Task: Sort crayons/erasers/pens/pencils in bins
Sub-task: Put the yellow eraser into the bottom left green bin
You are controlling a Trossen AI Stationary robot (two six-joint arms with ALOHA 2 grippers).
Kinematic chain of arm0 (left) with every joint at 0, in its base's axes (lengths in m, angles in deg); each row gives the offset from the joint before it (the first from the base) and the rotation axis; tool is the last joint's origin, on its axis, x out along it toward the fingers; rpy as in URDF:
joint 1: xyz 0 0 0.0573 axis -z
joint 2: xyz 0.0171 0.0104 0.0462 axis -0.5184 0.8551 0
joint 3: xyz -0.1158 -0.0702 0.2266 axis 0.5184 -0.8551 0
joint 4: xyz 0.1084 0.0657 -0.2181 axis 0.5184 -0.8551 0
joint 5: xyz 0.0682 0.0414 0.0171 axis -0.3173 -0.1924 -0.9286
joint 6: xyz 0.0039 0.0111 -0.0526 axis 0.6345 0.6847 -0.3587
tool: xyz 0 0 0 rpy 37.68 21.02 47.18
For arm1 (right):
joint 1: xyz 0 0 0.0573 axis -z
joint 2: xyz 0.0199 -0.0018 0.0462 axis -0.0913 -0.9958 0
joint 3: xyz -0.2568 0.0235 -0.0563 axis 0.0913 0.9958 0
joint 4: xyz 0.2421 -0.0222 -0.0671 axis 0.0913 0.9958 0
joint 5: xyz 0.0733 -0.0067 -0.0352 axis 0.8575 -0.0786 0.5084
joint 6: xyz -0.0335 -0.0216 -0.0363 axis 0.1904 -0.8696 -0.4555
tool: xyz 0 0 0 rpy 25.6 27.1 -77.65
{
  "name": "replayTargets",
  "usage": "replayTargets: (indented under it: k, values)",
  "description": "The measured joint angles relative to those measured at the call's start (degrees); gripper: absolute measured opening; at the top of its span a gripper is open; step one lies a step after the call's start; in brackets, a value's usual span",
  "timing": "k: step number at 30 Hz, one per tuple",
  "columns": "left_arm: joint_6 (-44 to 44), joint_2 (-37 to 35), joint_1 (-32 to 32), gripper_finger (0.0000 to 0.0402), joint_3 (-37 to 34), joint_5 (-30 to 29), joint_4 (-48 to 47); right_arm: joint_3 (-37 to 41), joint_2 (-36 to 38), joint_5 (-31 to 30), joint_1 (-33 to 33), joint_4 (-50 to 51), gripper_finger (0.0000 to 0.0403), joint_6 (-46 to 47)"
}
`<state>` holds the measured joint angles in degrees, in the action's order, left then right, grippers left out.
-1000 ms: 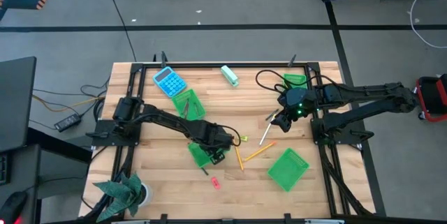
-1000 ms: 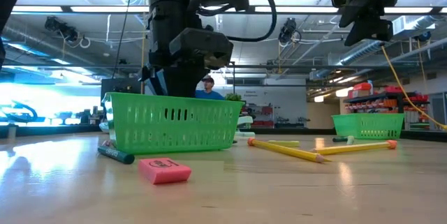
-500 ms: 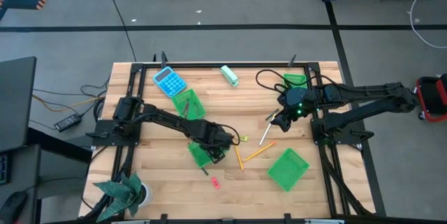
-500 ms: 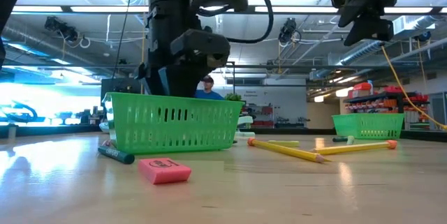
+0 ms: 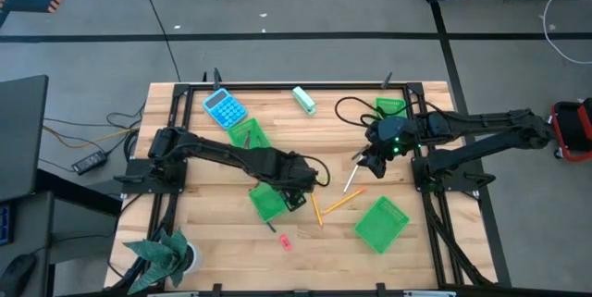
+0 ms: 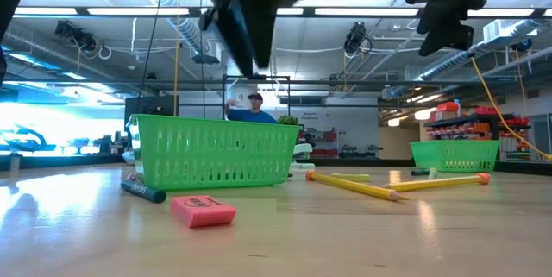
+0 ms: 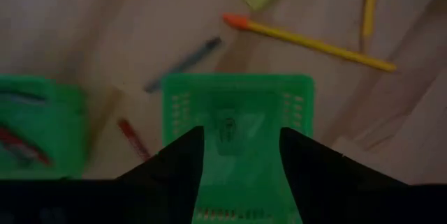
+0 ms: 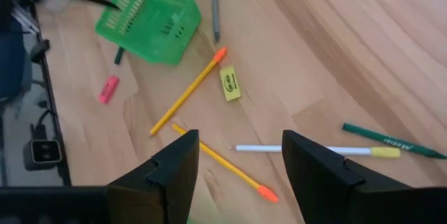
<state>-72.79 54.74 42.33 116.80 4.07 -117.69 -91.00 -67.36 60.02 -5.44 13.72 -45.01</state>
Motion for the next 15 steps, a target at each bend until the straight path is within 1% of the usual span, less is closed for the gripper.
replayTargets:
  k: [3, 9, 15]
  values:
    - [1.4, 0.0, 0.0, 0.0193, 5.6, -2.9, -4.4, 0.0, -1.5, 0.0, -0.6, -0.4, 0.0211, -0.6]
    - [3.1, 0.0, 0.6, 0.0192, 15.5, -7.4, -12.0, 0.0, -6.6, 0.3, -3.1, -4.4, 0.0211, -2.4]
    - [3.3, -0.1, 1.7, 0.0188, 25.5, -11.7, -23.2, 0.0, -10.8, 0.3, -4.4, -5.8, 0.0211, -1.6]
